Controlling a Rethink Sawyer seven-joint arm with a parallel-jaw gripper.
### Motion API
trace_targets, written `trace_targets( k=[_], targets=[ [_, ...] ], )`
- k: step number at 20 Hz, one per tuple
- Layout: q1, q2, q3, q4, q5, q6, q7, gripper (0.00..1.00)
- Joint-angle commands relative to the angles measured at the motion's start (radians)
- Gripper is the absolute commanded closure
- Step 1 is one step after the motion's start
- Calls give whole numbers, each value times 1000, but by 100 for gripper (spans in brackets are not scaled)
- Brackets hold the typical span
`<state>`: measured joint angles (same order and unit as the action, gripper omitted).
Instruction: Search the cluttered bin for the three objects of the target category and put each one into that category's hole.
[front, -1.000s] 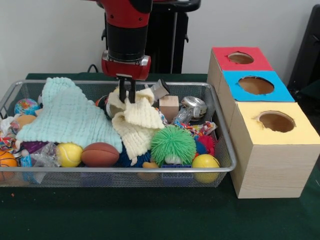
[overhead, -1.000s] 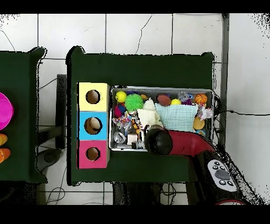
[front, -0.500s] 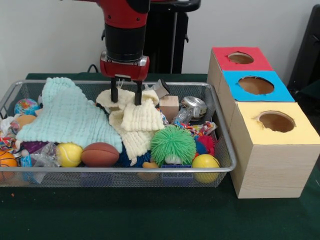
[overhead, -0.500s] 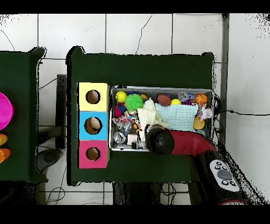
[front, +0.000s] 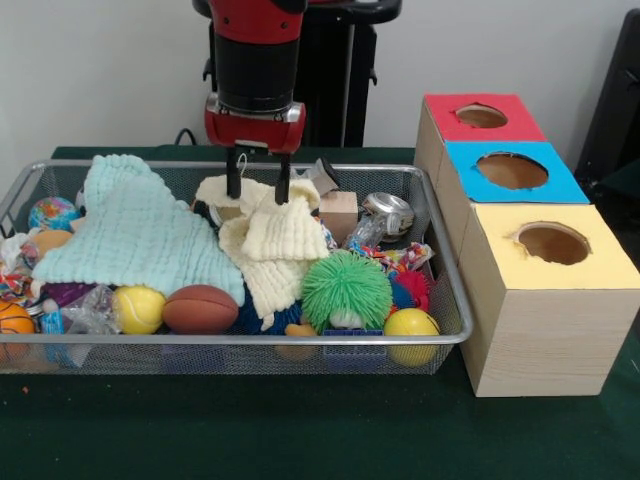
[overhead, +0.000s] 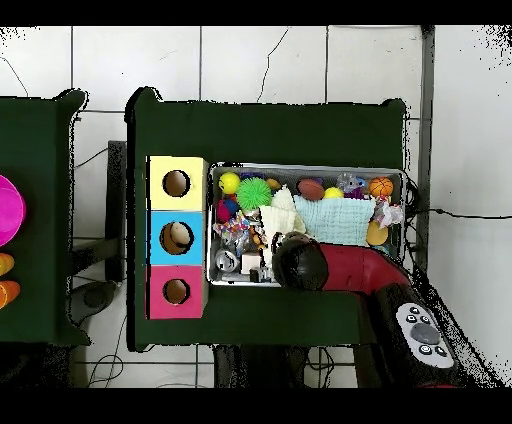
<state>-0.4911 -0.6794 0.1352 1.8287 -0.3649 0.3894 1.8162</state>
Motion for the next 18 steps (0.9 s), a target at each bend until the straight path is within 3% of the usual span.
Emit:
trace_targets(
  k=[1,4,8,15,18],
  targets=[
    [73,-141,44,-3,62,265,18,0],
    [76,-138,59,-8,79,283,24,0],
    [82,-103,69,-15,82,226,46,0],
    [198,-57,12,-12,98,82,199,0],
    [231,-25,-20,-30,95,42,221,0]
  ],
)
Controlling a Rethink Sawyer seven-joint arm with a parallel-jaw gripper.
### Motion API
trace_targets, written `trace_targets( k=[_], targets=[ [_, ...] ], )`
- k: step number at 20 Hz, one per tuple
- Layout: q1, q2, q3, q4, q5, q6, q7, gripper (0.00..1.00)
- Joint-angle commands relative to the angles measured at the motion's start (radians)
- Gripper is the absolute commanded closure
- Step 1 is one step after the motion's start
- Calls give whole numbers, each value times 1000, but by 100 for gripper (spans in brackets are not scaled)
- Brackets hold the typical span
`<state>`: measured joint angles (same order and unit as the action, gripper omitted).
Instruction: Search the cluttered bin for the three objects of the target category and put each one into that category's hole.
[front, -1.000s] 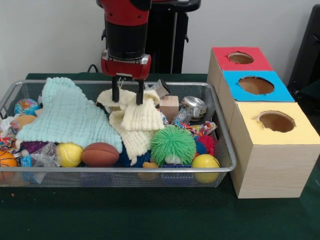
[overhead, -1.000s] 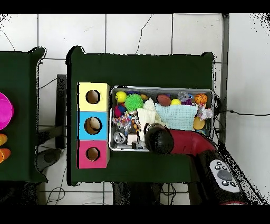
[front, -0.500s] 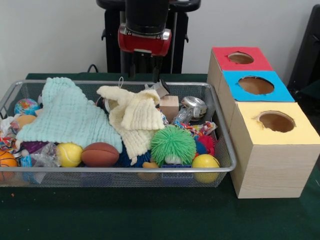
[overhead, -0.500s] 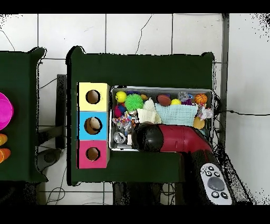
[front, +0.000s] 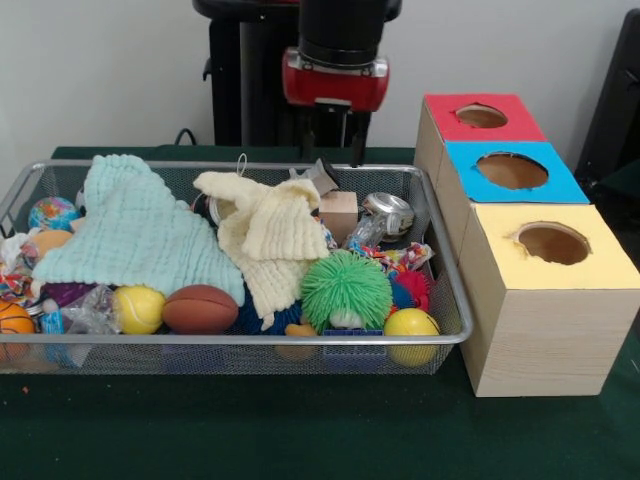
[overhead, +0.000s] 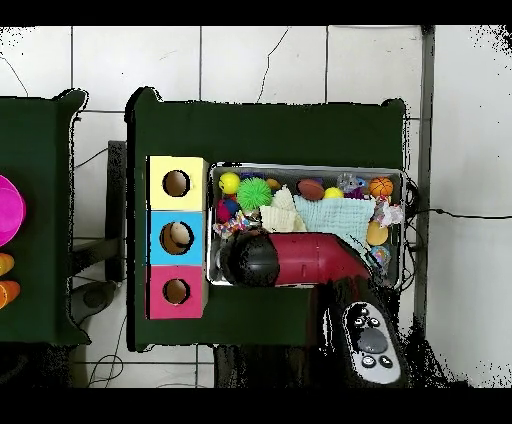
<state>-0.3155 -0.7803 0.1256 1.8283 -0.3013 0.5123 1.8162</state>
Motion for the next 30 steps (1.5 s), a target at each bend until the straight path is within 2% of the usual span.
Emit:
trace_targets(
  k=[1,8,13,19,25,30],
  targets=[
    [63,83,-19,-32,32,-92,221,0],
    [88,93,-54,-23,59,-124,214,0],
    [108,119,-84,-18,67,-181,226,0],
    [158,129,-155,-12,76,-237,247,0],
    [186,146,-195,-2,97,-282,253,0],
    [177,163,-194,22,116,-341,245,0]
  ],
)
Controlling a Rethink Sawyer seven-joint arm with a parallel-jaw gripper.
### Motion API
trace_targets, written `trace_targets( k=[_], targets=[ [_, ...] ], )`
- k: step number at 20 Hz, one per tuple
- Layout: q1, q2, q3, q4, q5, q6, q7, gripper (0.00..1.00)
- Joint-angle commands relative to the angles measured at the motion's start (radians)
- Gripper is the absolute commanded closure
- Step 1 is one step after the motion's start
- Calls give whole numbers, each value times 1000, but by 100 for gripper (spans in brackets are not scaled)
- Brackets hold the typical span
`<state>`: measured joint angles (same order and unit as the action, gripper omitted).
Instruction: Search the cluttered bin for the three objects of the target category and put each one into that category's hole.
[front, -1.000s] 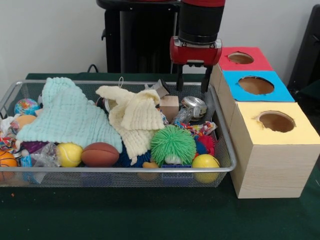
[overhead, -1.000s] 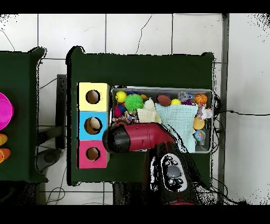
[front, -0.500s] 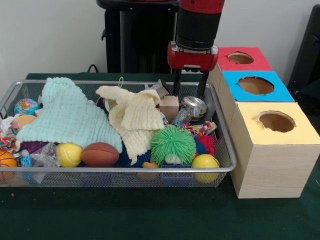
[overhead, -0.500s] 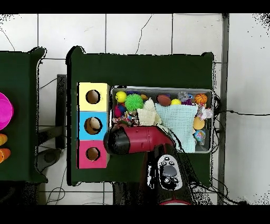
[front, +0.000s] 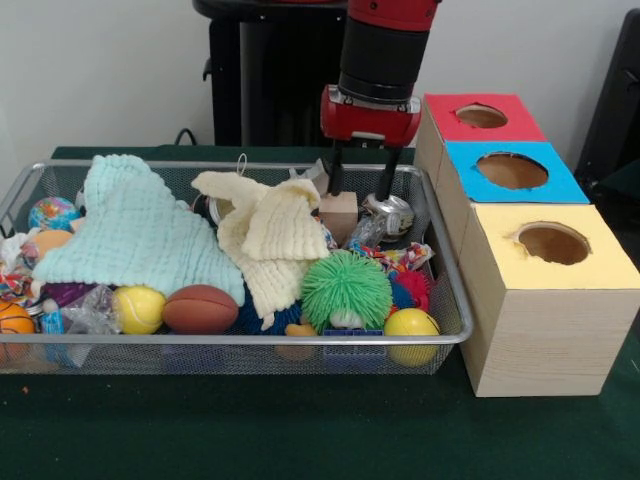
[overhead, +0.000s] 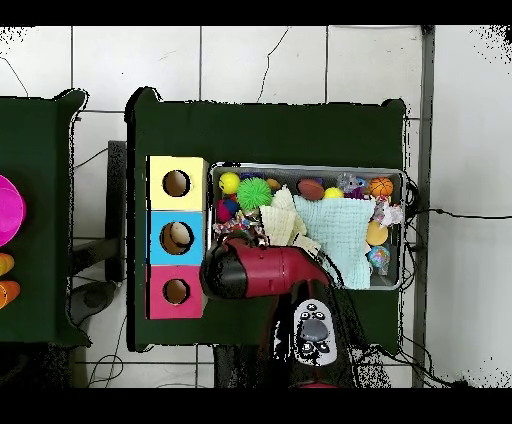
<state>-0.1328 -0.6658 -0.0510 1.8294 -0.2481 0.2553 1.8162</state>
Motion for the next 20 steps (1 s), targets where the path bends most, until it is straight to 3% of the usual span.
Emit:
trace_targets(
  k=[1,8,20],
  targets=[
    [-10,48,-13,27,67,-91,242,0],
    [-17,68,1,47,97,-146,232,0],
    [-42,71,57,85,138,-155,208,0]
  ],
)
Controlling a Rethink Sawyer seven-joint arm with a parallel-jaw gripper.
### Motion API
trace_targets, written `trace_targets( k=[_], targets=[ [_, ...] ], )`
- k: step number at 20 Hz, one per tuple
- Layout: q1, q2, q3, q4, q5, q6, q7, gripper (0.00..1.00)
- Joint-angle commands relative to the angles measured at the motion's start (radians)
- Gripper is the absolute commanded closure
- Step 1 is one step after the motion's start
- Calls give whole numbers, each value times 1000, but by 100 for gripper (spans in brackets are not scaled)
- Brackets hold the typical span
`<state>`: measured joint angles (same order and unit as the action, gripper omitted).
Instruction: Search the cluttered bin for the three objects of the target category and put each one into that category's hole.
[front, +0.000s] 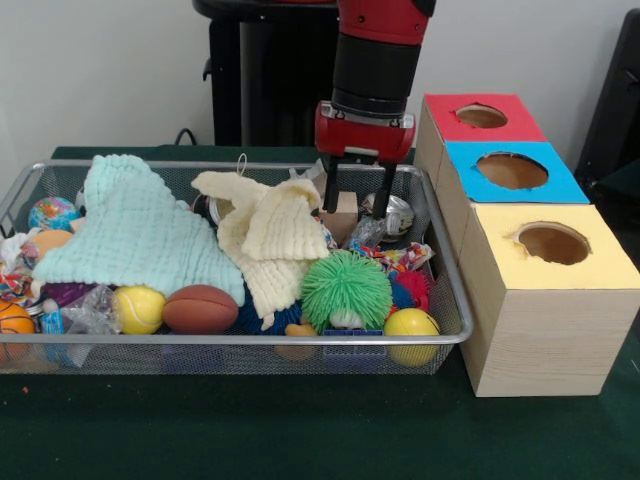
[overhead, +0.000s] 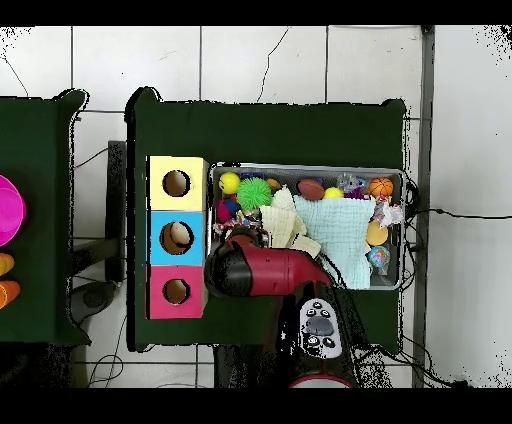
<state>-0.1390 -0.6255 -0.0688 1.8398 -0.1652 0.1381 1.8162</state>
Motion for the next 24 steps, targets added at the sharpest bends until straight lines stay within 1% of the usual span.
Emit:
trace_targets(
  k=[1,7,13,17,24],
  targets=[
    [-45,31,84,73,57,-31,202,0],
    [-102,43,146,73,60,-6,167,0],
    [-120,69,165,62,44,20,134,0],
    [-132,70,185,65,46,40,127,0],
    [-120,76,185,62,56,50,142,0]
  ],
)
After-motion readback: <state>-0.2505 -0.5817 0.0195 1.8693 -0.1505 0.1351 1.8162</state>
